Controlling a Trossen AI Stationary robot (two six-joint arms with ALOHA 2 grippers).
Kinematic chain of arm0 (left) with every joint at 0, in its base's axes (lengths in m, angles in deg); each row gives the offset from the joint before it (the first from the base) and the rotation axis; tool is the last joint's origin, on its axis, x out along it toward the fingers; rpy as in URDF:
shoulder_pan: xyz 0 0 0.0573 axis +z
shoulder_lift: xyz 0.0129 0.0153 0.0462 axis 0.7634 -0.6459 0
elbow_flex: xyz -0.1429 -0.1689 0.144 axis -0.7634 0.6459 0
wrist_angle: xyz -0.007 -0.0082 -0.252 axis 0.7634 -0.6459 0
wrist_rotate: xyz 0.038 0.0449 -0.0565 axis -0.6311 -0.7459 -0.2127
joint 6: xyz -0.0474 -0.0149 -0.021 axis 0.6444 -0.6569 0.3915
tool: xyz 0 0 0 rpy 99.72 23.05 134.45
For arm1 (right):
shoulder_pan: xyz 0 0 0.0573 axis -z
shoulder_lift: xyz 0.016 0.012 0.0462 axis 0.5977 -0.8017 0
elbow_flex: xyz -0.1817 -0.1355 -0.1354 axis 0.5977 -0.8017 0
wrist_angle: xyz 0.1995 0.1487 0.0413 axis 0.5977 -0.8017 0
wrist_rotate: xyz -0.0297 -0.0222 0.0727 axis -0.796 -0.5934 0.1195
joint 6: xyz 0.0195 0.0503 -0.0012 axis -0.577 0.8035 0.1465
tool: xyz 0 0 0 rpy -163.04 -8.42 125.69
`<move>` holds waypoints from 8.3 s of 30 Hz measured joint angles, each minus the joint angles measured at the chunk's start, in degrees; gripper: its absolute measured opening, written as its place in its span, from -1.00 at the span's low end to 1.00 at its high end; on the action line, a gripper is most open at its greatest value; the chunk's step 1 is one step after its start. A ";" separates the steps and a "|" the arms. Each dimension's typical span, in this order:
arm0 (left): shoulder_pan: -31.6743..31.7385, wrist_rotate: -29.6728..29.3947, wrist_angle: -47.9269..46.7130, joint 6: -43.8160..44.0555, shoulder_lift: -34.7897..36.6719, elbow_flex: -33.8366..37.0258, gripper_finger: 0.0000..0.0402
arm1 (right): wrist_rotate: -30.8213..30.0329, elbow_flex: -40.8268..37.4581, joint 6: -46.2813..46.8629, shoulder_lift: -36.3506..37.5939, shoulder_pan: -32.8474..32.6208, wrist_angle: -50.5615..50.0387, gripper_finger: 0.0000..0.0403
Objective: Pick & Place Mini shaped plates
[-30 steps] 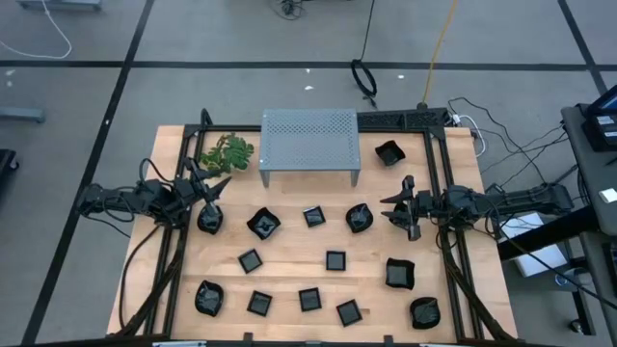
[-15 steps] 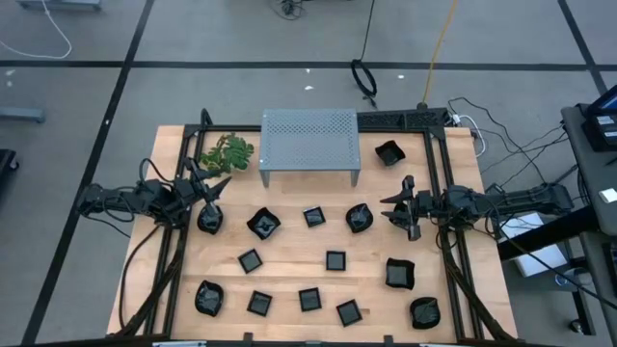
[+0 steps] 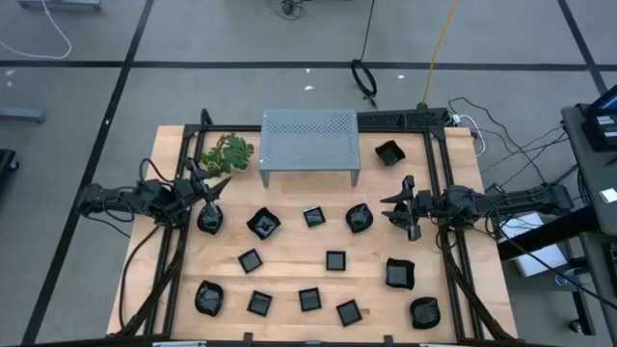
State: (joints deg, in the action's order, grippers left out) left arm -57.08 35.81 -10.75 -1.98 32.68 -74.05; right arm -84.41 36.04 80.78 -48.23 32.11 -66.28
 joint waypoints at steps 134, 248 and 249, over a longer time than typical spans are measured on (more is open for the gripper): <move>0.01 -0.01 0.01 0.00 0.01 0.01 -0.37 | 0.00 0.00 0.01 0.01 0.02 -0.05 -0.29; -0.01 -0.01 0.01 0.00 0.00 0.00 -0.37 | -4.54 32.24 -21.54 -65.29 -4.18 -25.34 -0.37; 0.00 0.00 0.01 -0.01 0.00 0.00 -0.37 | -4.55 32.24 -21.07 -65.31 -4.22 -25.40 -0.42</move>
State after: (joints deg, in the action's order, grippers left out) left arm -57.08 35.81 -10.74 -1.99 32.68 -74.05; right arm -88.96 68.28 59.71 -113.55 27.89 -91.69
